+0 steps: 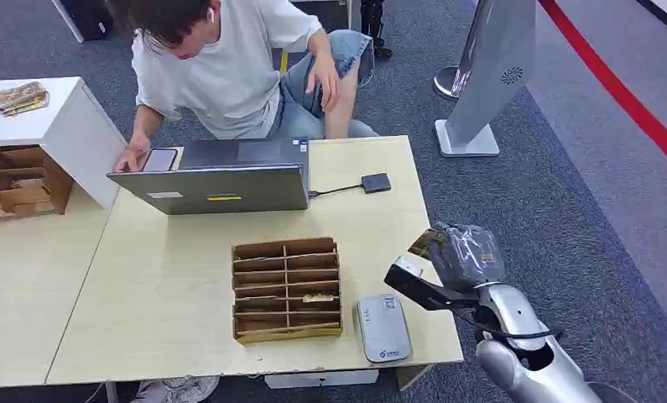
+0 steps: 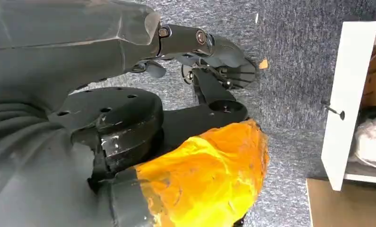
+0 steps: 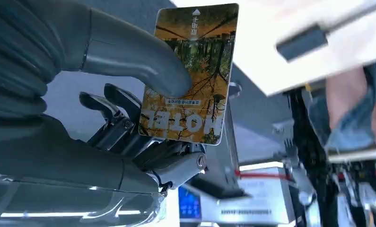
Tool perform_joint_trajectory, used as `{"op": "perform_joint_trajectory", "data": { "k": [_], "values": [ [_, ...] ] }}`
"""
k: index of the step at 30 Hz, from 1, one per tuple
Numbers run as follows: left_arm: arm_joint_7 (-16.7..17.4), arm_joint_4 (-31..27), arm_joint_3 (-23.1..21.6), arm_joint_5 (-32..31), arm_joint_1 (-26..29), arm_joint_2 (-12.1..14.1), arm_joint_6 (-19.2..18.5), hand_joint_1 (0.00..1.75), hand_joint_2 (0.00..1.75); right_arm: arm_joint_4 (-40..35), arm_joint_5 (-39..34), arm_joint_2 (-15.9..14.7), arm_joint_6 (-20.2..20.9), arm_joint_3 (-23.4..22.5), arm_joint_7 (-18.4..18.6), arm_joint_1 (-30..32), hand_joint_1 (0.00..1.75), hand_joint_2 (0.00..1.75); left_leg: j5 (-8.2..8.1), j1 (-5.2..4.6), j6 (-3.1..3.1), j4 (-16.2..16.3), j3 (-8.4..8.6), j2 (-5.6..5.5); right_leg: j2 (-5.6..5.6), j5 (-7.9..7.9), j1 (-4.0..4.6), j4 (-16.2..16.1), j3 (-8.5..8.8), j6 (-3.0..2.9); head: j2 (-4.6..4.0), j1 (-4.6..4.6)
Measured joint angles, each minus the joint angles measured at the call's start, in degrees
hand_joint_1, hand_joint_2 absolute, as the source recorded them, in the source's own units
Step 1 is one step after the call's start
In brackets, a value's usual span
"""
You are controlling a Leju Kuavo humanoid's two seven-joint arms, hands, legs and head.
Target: Pass the card to the sensor for recognition and then transmit it.
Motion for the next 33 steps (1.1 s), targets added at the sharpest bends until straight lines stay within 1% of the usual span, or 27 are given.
{"op": "perform_joint_trajectory", "data": {
  "k": [4, 6, 10, 15, 22, 24, 25, 26, 33],
  "values": [
    [0.00, 0.00, 0.15, -0.48, 0.00, 0.02, -0.28, 0.00, 0.00, -2.11, 2.51, 1.37, -2.29, -2.18, -1.74, 1.09, 1.75, 1.75, 0.00, 0.00, 0.00, 0.00, 0.00, 0.01, 0.00, 0.00, 0.00, 0.00, 0.00, 0.00, 0.00, -0.02],
    [0.00, 0.00, 0.17, -0.83, 0.02, 0.02, -0.37, 0.00, 0.00, -3.28, 3.98, 2.47, -4.40, -3.04, -3.17, 1.67, 1.75, 1.75, 0.00, 0.00, 0.00, 0.00, -0.01, 0.00, 0.00, 0.00, 0.00, 0.00, 0.00, 0.00, 0.00, 0.00],
    [0.00, 0.00, 0.17, -1.70, -0.05, 0.07, -0.44, 0.00, 0.00, -5.11, 7.22, 5.07, -9.76, -3.71, -5.68, 1.73, 1.75, 1.75, 0.00, 0.01, 0.00, 0.00, 0.00, 0.02, 0.01, 0.00, 0.01, 0.00, -0.01, 0.00, 0.00, 0.00],
    [0.44, 0.00, 0.17, -2.71, -0.14, 0.09, -0.59, 0.00, 0.00, -6.34, 10.51, 7.80, -13.02, -3.76, -6.99, 0.99, 1.75, 1.75, 0.00, 0.01, 0.00, -0.01, -0.01, 0.02, 0.01, 0.00, 0.01, 0.01, -0.01, 0.00, 0.00, 0.00],
    [0.61, 0.00, 0.17, -2.84, -0.17, 0.09, -0.61, 0.00, 0.00, -6.40, 10.82, 8.04, -13.24, -3.76, -7.06, 0.82, 1.75, 1.75, 0.00, 0.01, 0.00, -0.01, -0.01, 0.02, 0.01, 0.00, 0.01, 0.01, 0.00, 0.00, 0.00, 0.00],
    [0.85, 0.00, 0.17, -3.19, -0.26, 0.09, -0.68, 0.00, 0.00, -6.42, 11.63, 8.83, -13.55, -3.71, -7.12, -0.07, 1.75, 1.75, 0.01, 0.01, 0.00, -0.01, 0.00, 0.03, 0.02, 0.00, 0.01, 0.01, 0.00, 0.00, 0.00, 0.00],
    [1.38, 0.00, 0.09, -4.00, -0.49, 0.09, -0.85, 0.00, 0.00, -6.31, 13.11, 9.97, -13.42, -3.56, -6.99, -1.84, 1.75, 1.75, 0.02, 0.00, 0.00, 0.00, 0.00, 0.03, 0.02, 0.01, 0.00, 0.01, 0.00, 0.00, 0.00, 0.00],
    [2.18, 0.00, -0.28, -5.07, -0.98, 0.11, -1.18, 0.00, 0.00, -4.81, 15.31, 11.62, -12.52, -2.71, -6.66, -4.97, 1.75, 1.75, 0.03, 0.00, 0.01, 0.00, 0.01, 0.03, 0.02, 0.02, 0.00, 0.02, 0.00, 0.00, 0.00, 0.00],
    [3.72, 0.00, -1.05, -6.64, -1.90, 0.11, -1.64, 0.00, 0.00, 0.49, 16.59, 14.43, -11.17, -0.43, -6.62, -10.19, 1.75, 1.75, 0.03, 0.01, 0.01, 0.00, 0.00, 0.03, 0.04, 0.01, 0.01, 0.03, -0.01, 0.00, 0.00, 0.00]
  ]
}}
